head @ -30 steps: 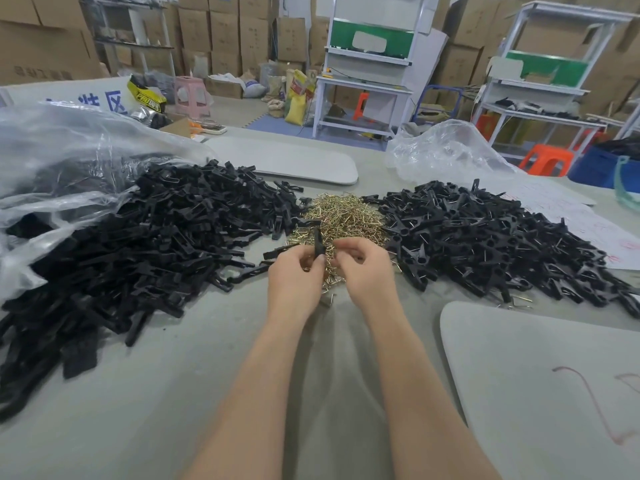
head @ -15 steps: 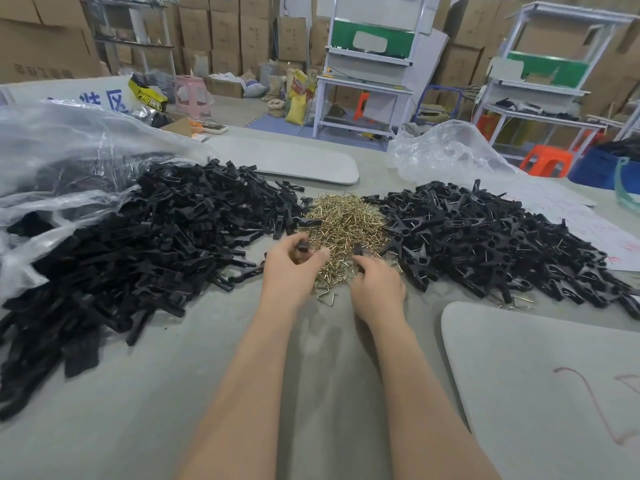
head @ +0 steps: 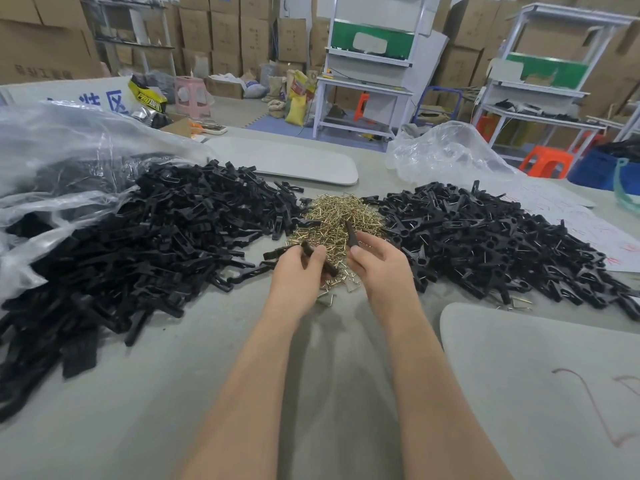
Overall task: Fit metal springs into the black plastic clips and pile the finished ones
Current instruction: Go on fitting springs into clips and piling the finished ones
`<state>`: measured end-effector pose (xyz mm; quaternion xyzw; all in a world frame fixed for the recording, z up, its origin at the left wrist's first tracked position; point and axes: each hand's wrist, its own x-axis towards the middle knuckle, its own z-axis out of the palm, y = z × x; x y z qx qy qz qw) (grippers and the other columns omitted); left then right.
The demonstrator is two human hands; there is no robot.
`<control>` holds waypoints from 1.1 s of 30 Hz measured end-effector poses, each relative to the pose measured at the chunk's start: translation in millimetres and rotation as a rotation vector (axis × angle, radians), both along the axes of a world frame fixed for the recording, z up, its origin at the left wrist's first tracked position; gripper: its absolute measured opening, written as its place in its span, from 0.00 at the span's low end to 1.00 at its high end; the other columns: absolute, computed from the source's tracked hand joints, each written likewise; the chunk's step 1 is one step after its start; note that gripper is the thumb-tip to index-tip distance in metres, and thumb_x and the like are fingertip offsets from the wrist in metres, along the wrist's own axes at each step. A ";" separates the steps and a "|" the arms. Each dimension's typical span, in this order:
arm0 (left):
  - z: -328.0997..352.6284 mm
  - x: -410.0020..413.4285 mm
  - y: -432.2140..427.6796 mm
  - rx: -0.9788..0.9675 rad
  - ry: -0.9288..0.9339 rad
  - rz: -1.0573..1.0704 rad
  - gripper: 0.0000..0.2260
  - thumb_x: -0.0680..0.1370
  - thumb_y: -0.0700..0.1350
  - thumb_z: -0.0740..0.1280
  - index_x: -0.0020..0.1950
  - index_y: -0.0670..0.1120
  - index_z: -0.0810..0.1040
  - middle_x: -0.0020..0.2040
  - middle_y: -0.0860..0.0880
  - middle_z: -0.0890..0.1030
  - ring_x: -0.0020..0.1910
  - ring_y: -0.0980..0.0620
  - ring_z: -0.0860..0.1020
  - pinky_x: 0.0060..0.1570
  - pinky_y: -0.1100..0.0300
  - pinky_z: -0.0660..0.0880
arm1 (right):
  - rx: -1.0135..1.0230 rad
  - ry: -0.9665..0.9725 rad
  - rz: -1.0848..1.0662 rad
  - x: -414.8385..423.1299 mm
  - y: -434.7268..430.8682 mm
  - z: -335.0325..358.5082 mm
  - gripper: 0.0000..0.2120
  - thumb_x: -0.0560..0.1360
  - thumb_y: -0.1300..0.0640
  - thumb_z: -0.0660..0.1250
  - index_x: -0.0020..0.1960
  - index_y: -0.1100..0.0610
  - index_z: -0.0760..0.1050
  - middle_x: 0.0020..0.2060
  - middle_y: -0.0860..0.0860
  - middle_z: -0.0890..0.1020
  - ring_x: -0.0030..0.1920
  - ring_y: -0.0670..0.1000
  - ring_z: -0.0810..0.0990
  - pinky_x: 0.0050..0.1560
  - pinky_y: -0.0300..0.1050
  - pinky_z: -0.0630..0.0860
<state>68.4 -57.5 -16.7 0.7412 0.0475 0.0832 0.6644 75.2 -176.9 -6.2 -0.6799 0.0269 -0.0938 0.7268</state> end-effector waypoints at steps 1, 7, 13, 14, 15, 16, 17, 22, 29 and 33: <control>0.1 -0.6 -0.8 -0.070 0.002 -0.014 0.09 0.80 0.47 0.62 0.43 0.43 0.76 0.38 0.47 0.83 0.39 0.51 0.80 0.49 0.54 0.79 | 0.087 0.004 0.082 -1.3 0.8 2.5 0.14 0.76 0.69 0.63 0.61 0.63 0.75 0.50 0.56 0.81 0.47 0.45 0.82 0.47 0.34 0.77; 1.6 -1.9 3.6 -0.400 0.037 -0.064 0.08 0.79 0.44 0.65 0.42 0.42 0.79 0.36 0.48 0.80 0.35 0.54 0.77 0.44 0.61 0.76 | 0.205 -0.027 0.194 -6.0 5.4 9.5 0.12 0.75 0.72 0.63 0.48 0.57 0.77 0.40 0.49 0.82 0.46 0.46 0.80 0.52 0.39 0.78; 6.4 -4.3 3.4 -0.614 0.056 -0.190 0.08 0.81 0.37 0.60 0.47 0.42 0.78 0.35 0.50 0.79 0.32 0.59 0.77 0.36 0.69 0.76 | -0.125 -0.187 0.087 -8.2 5.4 7.0 0.14 0.73 0.71 0.65 0.46 0.52 0.77 0.35 0.43 0.80 0.40 0.43 0.77 0.48 0.39 0.75; 6.7 -4.5 3.5 -0.619 0.057 -0.194 0.08 0.81 0.36 0.60 0.47 0.42 0.78 0.36 0.49 0.78 0.32 0.59 0.77 0.36 0.69 0.76 | -0.129 -0.184 0.089 -8.9 5.4 7.5 0.14 0.73 0.71 0.65 0.46 0.52 0.77 0.34 0.45 0.79 0.38 0.43 0.77 0.45 0.37 0.75; 6.4 -4.4 3.7 -0.620 0.056 -0.193 0.08 0.80 0.35 0.60 0.47 0.41 0.78 0.37 0.49 0.78 0.32 0.59 0.78 0.36 0.69 0.76 | -0.135 -0.172 0.101 -9.1 5.7 7.6 0.14 0.74 0.71 0.64 0.46 0.52 0.77 0.33 0.48 0.78 0.36 0.45 0.76 0.42 0.37 0.74; 6.4 -4.2 3.6 -0.620 0.056 -0.187 0.07 0.80 0.34 0.60 0.47 0.40 0.77 0.37 0.49 0.79 0.32 0.60 0.79 0.36 0.69 0.76 | -0.148 -0.154 0.112 -9.3 6.0 7.4 0.14 0.74 0.71 0.64 0.46 0.52 0.77 0.32 0.51 0.77 0.35 0.48 0.75 0.41 0.40 0.72; 5.7 -3.4 3.8 -0.611 0.057 -0.170 0.06 0.79 0.33 0.61 0.48 0.40 0.77 0.37 0.49 0.80 0.32 0.60 0.79 0.36 0.69 0.76 | -0.160 -0.133 0.119 -9.1 6.1 7.3 0.14 0.74 0.71 0.62 0.46 0.52 0.77 0.33 0.53 0.76 0.35 0.50 0.74 0.41 0.43 0.71; 1.4 2.2 6.7 -0.566 0.056 -0.057 0.03 0.77 0.35 0.66 0.50 0.40 0.77 0.36 0.50 0.81 0.33 0.58 0.78 0.38 0.67 0.76 | -0.105 -0.087 0.144 -9.8 8.9 9.3 0.09 0.77 0.66 0.62 0.45 0.54 0.76 0.37 0.51 0.79 0.39 0.48 0.77 0.44 0.46 0.78; 0.4 3.4 5.5 -0.481 0.018 -0.045 0.07 0.77 0.36 0.66 0.54 0.41 0.79 0.42 0.48 0.81 0.37 0.57 0.78 0.39 0.67 0.75 | -0.222 -0.153 0.087 -8.6 8.7 8.0 0.12 0.74 0.67 0.67 0.53 0.54 0.71 0.48 0.53 0.80 0.48 0.49 0.80 0.54 0.41 0.76; -1.0 2.9 5.6 -0.369 -0.034 -0.013 0.07 0.78 0.37 0.66 0.53 0.45 0.79 0.43 0.49 0.81 0.42 0.56 0.78 0.44 0.65 0.75 | -0.285 -0.189 0.119 -7.8 9.7 8.5 0.09 0.74 0.69 0.66 0.51 0.60 0.75 0.44 0.49 0.81 0.44 0.40 0.80 0.50 0.32 0.76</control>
